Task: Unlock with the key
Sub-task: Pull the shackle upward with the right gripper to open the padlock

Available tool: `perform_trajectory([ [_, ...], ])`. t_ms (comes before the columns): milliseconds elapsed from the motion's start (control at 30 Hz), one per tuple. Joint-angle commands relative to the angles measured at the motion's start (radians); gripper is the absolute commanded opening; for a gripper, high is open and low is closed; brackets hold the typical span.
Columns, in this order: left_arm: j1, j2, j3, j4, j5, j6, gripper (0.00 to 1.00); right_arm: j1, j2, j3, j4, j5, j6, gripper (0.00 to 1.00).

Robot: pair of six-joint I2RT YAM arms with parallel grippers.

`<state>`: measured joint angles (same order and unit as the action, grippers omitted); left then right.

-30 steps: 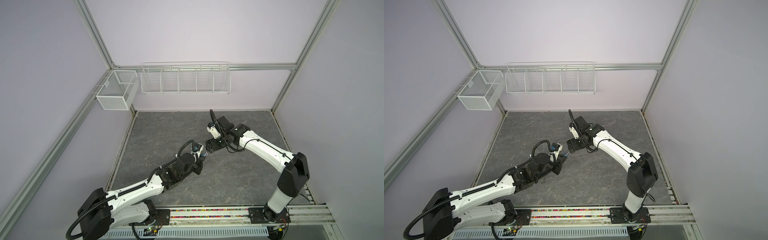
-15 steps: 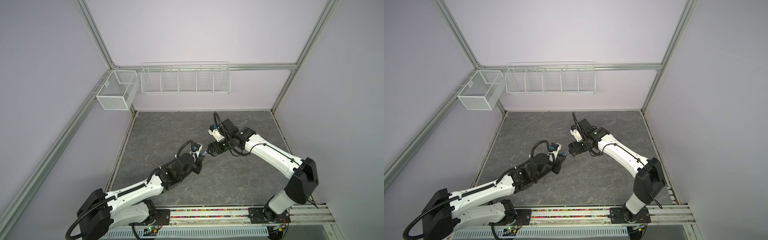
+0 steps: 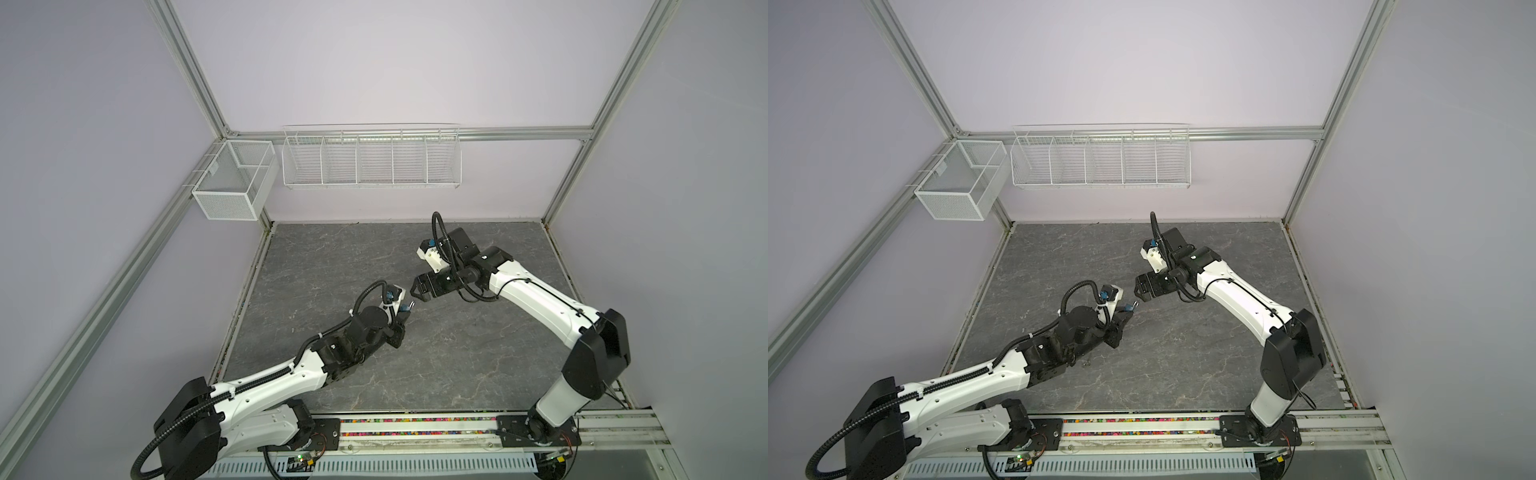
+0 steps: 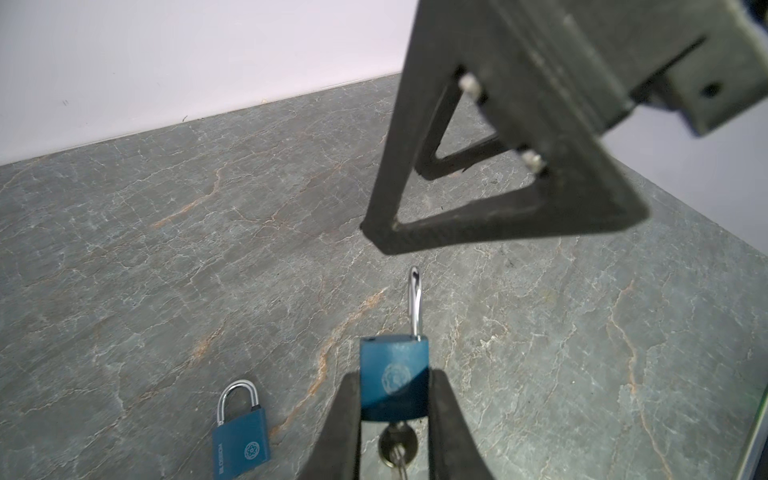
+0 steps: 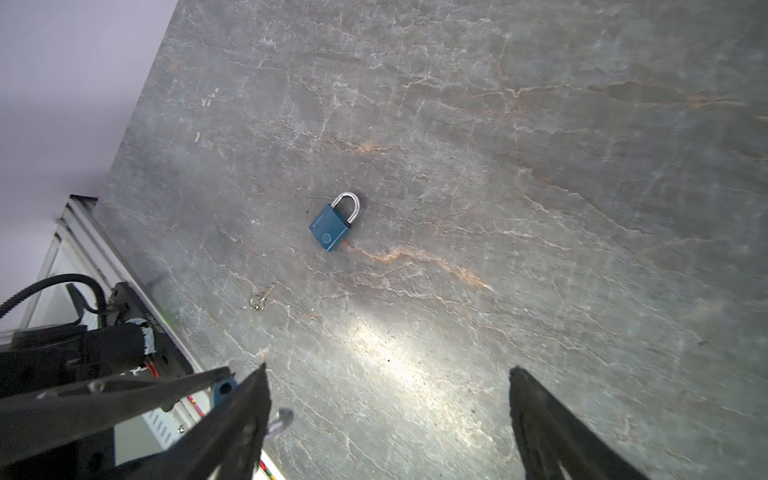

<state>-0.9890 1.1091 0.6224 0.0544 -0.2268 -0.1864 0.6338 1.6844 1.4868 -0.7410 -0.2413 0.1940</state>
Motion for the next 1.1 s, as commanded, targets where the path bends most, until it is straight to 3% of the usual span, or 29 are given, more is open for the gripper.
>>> perform_trajectory([
  [0,0.000,-0.010,0.017,0.032,0.010,-0.001,0.00,-0.017,0.020,0.000,0.022,-0.112,-0.007,0.91],
  [933,0.000,-0.006,0.011,0.044,-0.014,-0.006,0.00,-0.060,-0.101,-0.134,0.018,-0.209,-0.028,0.92],
  [1067,-0.001,-0.001,0.011,0.051,-0.008,-0.008,0.00,-0.075,-0.114,-0.143,0.010,-0.159,-0.019,0.92],
])
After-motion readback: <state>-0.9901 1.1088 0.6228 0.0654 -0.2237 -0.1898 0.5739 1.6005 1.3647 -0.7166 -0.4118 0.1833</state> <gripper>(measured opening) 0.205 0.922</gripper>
